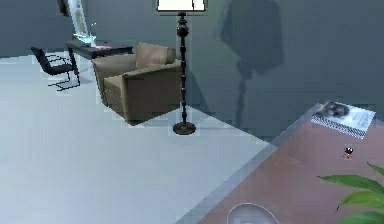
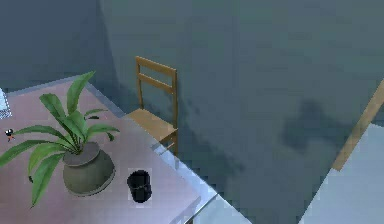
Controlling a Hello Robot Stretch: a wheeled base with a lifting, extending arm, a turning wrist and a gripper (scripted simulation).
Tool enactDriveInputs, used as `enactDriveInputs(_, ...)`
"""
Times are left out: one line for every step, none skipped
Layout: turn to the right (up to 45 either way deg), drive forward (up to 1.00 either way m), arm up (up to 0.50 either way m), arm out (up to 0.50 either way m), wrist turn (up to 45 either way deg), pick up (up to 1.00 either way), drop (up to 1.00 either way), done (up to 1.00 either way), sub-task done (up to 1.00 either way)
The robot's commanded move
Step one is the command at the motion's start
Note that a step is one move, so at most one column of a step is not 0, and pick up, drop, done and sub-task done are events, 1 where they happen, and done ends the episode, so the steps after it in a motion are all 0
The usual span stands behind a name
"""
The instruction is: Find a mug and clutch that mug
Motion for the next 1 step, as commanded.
enactDriveInputs(-12.0, 0.0, 0.0, 0.0, 0.0, 0.0, 0.0, 0.0, 0.0)
